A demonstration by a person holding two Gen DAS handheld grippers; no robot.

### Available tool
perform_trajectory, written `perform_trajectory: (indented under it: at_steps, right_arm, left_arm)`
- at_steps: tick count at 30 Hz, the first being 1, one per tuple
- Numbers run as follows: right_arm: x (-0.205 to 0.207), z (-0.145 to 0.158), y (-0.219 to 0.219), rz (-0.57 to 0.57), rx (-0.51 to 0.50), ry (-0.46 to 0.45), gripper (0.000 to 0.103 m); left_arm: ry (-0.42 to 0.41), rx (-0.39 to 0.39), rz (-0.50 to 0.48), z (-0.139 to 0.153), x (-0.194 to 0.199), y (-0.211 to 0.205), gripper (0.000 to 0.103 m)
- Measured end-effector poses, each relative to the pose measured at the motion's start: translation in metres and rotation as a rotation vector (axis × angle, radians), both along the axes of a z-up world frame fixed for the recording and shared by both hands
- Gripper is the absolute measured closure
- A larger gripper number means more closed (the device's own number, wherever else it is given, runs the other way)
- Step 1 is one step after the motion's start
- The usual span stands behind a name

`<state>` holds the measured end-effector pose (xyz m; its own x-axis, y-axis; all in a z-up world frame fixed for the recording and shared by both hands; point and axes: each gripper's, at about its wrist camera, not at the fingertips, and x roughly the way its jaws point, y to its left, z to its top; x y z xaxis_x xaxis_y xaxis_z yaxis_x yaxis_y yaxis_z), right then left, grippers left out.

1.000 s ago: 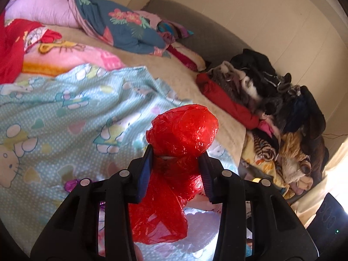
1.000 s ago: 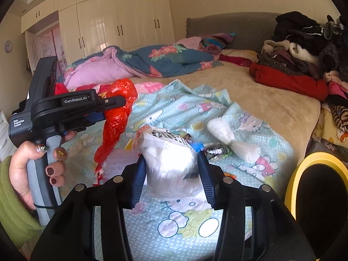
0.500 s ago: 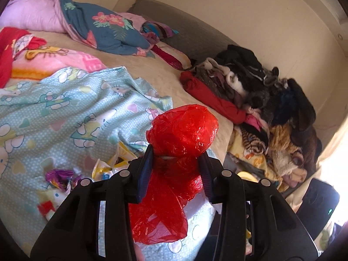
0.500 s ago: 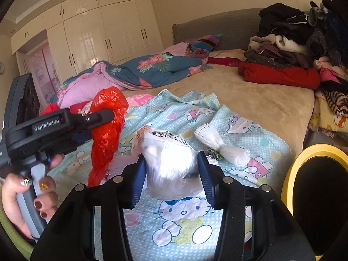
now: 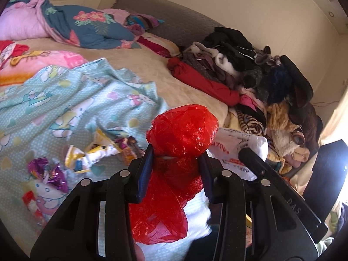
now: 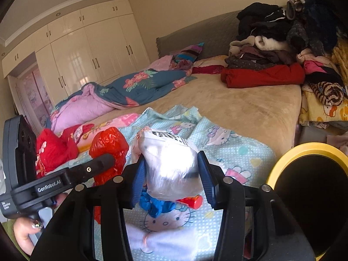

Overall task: Collect trash
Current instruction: 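Carry both bags over the yellow-rimmed bin with both tools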

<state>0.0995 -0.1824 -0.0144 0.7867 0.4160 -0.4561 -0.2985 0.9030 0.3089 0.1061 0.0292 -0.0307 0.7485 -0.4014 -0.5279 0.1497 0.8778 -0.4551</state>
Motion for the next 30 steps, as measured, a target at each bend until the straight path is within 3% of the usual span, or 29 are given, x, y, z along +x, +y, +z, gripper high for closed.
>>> perform_trajectory:
  at_steps: [15,30]
  right_arm:
    - [-0.017,0.011,-0.074,-0.137,0.030,-0.044,0.059]
    - [-0.040,0.002,-0.153,-0.303,0.041,-0.022,0.059]
  left_arm:
    - [-0.022,0.006,-0.096,0.011,0.000,-0.062,0.071]
    - [-0.033,0.022,-0.219,0.017,0.002,-0.129,0.071]
